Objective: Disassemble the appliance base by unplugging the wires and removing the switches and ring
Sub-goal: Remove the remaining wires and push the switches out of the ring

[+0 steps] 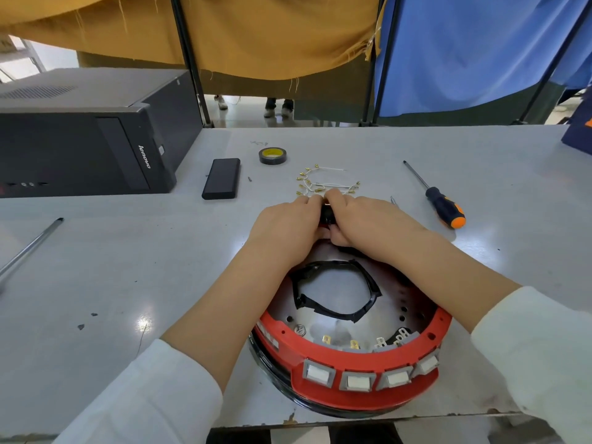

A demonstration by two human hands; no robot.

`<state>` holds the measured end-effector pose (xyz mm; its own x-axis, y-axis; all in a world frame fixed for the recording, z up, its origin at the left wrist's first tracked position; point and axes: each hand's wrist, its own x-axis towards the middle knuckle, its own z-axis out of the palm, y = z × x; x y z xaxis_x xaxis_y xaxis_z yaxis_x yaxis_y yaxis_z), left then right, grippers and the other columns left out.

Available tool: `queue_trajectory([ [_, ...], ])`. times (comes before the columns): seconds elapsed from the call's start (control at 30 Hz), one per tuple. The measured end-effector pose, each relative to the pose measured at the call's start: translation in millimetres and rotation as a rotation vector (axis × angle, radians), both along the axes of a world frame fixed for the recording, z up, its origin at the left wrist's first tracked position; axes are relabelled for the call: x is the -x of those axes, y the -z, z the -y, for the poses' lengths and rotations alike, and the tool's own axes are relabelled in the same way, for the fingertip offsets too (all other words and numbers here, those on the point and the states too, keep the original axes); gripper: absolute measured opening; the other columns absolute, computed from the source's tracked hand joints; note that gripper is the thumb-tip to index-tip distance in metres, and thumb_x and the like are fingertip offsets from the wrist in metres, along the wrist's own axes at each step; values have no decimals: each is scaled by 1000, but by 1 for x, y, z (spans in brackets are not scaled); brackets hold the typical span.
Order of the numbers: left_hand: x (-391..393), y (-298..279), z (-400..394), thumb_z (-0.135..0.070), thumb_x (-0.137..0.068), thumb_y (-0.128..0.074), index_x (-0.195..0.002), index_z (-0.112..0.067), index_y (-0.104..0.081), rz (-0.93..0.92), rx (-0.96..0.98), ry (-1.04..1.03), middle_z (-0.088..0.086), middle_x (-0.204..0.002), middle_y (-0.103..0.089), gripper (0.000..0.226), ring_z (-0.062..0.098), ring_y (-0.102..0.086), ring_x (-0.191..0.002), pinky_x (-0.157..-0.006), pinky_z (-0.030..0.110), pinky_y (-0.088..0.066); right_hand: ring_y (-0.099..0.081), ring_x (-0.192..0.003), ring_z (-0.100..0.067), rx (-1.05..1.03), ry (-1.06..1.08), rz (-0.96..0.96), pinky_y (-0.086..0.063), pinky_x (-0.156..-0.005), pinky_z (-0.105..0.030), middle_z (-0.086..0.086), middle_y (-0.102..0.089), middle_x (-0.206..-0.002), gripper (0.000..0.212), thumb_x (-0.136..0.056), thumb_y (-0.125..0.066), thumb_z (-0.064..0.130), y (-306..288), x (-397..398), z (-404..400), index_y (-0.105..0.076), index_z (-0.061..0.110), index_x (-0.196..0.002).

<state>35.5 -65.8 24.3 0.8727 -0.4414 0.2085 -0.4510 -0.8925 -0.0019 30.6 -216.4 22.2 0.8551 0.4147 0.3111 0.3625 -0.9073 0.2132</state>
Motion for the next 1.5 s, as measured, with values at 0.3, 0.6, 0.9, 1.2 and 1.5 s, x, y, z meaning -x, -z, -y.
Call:
queue_trajectory([
  [0.3,9,-8,5,-6,-90,-42,-115,-7,-37,143,-250,26,8,-115,-54,26,29,-62,-93,-56,32,-29,-64,-84,-35,116,9,6,-33,-55,-35,-13,-59,-106,31,-94,-39,25,-2,1,-2,-41,5,-118],
  [0.6,12,-11,7,-9,-89,-51,-117,-7,-37,93,-198,-38,9,-117,-55,31,33,-61,-97,-59,35,-32,-64,-84,-36,109,27,10,-31,-55,-35,-15,-58,-109,32,-94,-38,26,0,0,-3,-41,5,-119],
  [0.9,8,-7,2,-15,-93,-48,-118,-9,-37,74,-125,37,9,-117,-51,28,33,-60,-97,-60,36,-30,-56,-72,-35,-13,1,-59,-31,-55,-34,-12,-60,-104,26,-90,-46,22,-8,5,1,-40,8,-110],
  [1.2,-2,6,15,-29,-101,-34,-121,-13,-42,243,-167,128,4,-114,-51,27,23,-58,-99,-57,33,-35,-56,-92,-30,-230,165,-327,-33,-67,-30,-14,-62,-103,8,-87,-51,17,-16,0,19,-53,11,-92],
  [1.5,-9,2,22,-37,-102,-26,-114,-10,-44,268,-354,104,8,-110,-56,34,29,-63,-90,-53,34,-28,-58,-92,-31,-284,206,-267,-37,-66,-31,-13,-62,-101,8,-90,-51,17,-9,4,15,-56,11,-89],
])
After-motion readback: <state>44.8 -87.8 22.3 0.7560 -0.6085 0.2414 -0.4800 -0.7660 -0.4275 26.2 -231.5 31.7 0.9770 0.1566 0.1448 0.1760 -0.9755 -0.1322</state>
